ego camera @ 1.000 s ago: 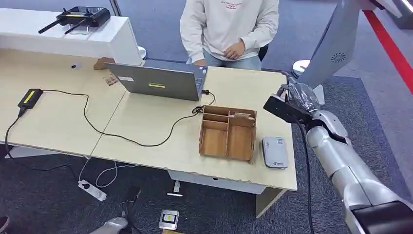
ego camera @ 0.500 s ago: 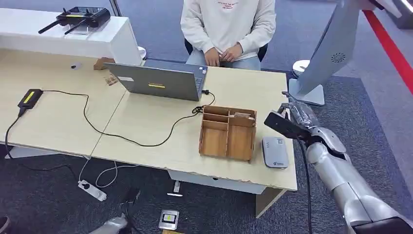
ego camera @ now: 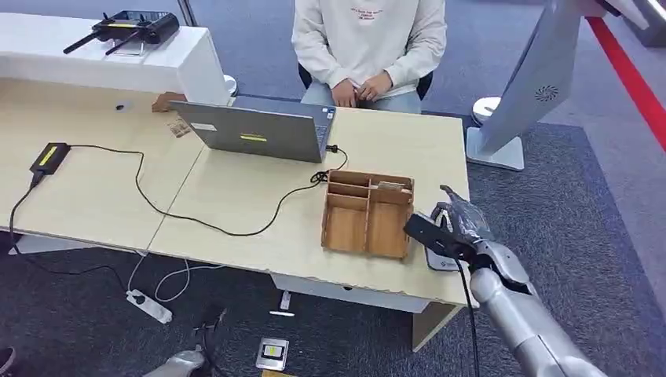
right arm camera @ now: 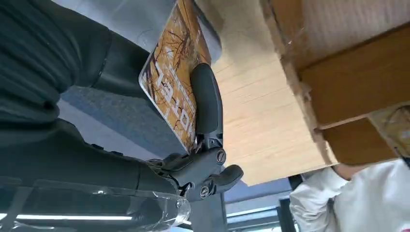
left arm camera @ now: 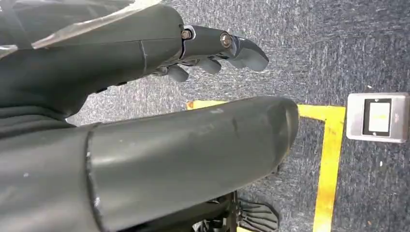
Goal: Pass the card to the sensor for recognition and then transmit it.
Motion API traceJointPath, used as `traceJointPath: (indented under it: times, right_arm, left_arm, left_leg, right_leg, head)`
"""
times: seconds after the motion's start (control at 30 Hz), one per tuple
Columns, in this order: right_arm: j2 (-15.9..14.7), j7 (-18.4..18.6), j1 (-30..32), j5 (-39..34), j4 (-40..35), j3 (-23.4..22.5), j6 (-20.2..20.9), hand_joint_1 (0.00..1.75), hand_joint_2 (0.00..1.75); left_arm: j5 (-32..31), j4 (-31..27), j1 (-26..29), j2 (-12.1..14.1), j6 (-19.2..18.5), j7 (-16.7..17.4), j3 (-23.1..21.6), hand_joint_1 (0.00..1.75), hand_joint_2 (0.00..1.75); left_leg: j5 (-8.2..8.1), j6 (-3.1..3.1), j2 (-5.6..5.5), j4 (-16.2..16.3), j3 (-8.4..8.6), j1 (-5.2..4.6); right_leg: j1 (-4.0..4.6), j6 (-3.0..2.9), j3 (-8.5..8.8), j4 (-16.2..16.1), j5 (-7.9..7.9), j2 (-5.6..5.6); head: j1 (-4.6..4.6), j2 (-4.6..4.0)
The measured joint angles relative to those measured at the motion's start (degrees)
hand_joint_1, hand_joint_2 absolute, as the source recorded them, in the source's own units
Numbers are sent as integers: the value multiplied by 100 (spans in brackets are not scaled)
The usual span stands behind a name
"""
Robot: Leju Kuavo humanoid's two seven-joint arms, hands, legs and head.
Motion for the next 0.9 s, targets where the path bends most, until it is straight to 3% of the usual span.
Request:
traceJointPath:
  times: [0.9]
  right_arm:
    - [-155,173,528,247,-846,-13,203,175,175]
  left_arm:
    - [-155,2,46,63,9,-216,0,0,0]
  left_leg:
    - [0,0,2,1,2,-2]
  right_leg:
    - [-2,0,1,0,1,0]
  head:
    - [0,0]
